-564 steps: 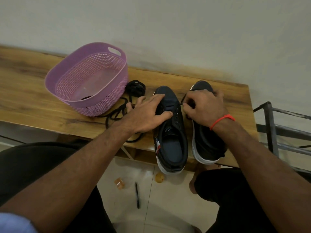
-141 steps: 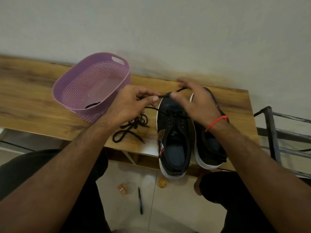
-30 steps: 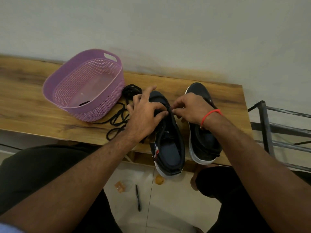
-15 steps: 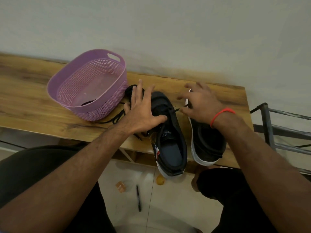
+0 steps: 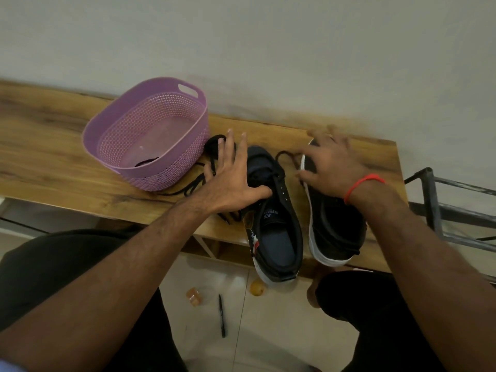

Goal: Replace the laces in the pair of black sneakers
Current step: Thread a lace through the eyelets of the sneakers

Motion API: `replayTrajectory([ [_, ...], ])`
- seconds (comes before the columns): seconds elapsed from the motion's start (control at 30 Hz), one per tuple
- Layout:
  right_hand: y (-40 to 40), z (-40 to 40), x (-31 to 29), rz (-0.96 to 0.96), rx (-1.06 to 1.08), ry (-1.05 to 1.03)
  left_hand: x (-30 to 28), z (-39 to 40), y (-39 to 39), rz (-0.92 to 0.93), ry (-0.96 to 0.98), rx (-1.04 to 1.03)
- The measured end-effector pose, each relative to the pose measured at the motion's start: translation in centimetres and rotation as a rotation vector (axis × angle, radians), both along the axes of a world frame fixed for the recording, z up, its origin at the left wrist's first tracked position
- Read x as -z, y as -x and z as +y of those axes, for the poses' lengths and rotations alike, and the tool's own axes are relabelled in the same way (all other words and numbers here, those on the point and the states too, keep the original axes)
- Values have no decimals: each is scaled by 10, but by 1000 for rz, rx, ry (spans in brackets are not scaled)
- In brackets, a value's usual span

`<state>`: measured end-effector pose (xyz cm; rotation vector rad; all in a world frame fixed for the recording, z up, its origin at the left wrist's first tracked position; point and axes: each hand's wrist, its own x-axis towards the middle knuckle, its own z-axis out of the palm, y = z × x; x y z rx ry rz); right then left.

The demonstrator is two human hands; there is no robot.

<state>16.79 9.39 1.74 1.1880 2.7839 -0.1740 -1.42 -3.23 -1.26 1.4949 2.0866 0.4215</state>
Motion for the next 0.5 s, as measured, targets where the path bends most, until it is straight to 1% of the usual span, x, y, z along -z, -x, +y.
replayTrajectory([
  [0.07,12,-13,6,-10,-120,70,0,-1,1,2,0,-2],
  [0.13,16,-18,7,26,-149,69,1,-1,2,0,2,-8],
  [0.2,15,-16,5,55,-128,14,1,-2,3,4,13,-18],
  [0.27,11,-10,1,88,-23,-38,-1,-1,3,8,24,-21],
  [0.33,2,0,-9,107,170,-62,-2,-1,2,3,29,-19],
  [0.4,-8,11,-13,24,318,-120,-4,-1,2,3,27,-18],
  [0.47,-15,15,-10,-45,372,-123,-4,-1,2,5,29,-17],
  [0.5,-15,13,-8,-32,346,-112,-3,-1,2,5,31,-18],
])
